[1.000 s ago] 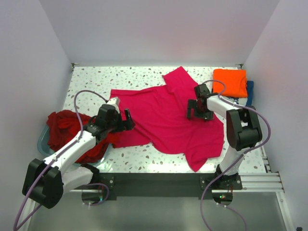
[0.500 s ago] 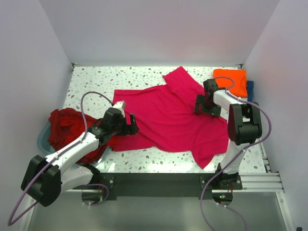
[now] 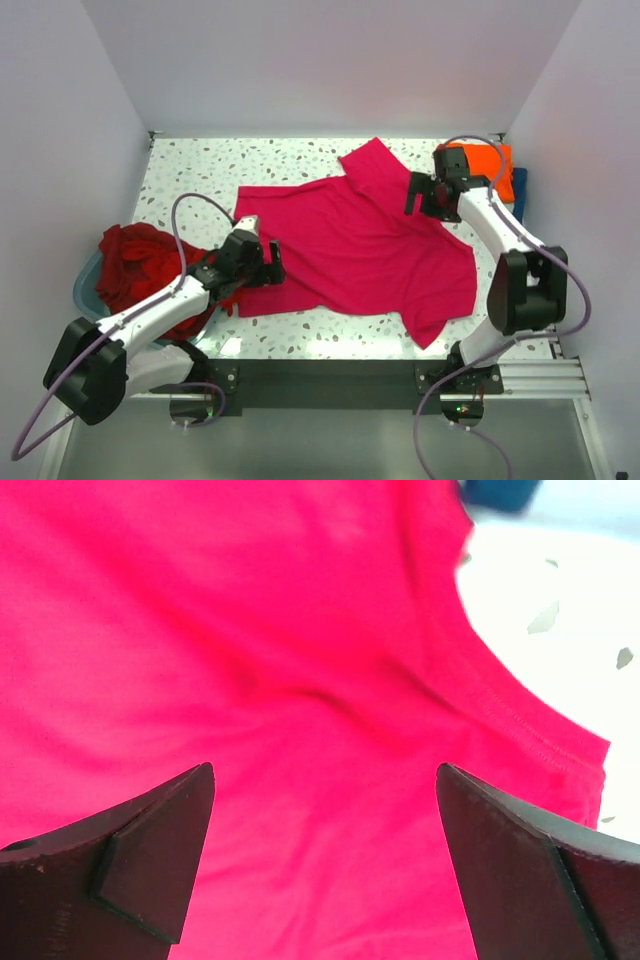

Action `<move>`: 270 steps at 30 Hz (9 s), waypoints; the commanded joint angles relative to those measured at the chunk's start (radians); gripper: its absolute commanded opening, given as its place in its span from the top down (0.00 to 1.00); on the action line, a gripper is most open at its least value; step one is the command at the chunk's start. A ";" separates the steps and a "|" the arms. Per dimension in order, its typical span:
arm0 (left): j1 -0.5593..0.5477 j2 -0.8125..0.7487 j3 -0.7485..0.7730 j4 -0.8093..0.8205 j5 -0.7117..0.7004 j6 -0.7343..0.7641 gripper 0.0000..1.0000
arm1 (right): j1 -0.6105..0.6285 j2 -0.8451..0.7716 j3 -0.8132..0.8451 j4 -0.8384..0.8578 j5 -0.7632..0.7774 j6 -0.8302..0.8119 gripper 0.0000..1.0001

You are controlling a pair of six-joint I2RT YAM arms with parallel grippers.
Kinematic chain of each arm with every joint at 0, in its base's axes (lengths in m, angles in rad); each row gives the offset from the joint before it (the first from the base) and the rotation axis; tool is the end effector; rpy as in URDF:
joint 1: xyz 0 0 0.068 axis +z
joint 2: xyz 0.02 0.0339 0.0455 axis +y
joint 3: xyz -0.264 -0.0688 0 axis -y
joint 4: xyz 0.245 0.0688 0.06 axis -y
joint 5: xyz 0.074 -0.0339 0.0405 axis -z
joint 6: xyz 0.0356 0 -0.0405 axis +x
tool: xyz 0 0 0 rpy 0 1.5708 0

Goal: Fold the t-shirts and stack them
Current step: Flatten the tshirt out

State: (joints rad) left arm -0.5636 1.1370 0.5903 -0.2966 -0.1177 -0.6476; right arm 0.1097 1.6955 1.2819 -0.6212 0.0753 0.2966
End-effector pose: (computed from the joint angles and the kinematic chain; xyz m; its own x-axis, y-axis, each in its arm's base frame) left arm 0.1901 -0.1152 0.1953 -0.7837 -0.2134 -0.5833 -0.0104 0.9435 -0.3312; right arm 0.3554 0.0364 0.2378 -0.8380 0.2009 -0.5073 0.1819 0.9794 0.0874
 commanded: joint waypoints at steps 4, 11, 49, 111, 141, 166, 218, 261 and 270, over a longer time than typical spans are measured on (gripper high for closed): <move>0.004 -0.048 -0.029 -0.134 -0.120 -0.055 0.00 | 0.177 -0.197 -0.079 0.015 -0.016 0.051 0.04; 0.002 -0.098 -0.006 -0.156 -0.113 -0.049 0.00 | 0.321 -0.221 -0.179 0.066 -0.017 0.147 0.04; -0.169 -0.075 0.106 -0.138 -0.082 -0.063 0.00 | 0.325 0.122 -0.202 0.015 0.264 0.194 0.03; -0.519 0.058 -0.109 -0.282 -0.310 -0.535 0.86 | 0.189 -0.075 -0.236 0.038 0.073 0.153 0.04; -0.144 -0.223 0.166 -0.501 -0.494 -0.218 1.00 | 0.191 -0.364 -0.530 -0.023 0.060 0.165 0.04; -0.098 -0.171 0.184 -0.431 -0.474 -0.138 1.00 | 0.240 0.093 -0.012 0.006 0.040 0.087 0.06; -0.079 -0.154 0.161 -0.331 -0.373 -0.052 1.00 | 0.386 -0.419 -0.690 0.074 0.126 0.443 0.92; -0.053 -0.132 0.151 -0.256 -0.284 0.062 1.00 | 1.076 -0.375 -0.335 -0.571 0.321 0.943 0.72; -0.052 -0.118 0.151 -0.254 -0.283 0.062 1.00 | 1.046 -0.570 -0.371 -0.546 0.414 0.949 0.25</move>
State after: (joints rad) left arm -0.6270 1.0157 0.7319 -0.5915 -0.4034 -0.6075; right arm 1.1851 1.1938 0.9127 -1.1450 0.4019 1.2171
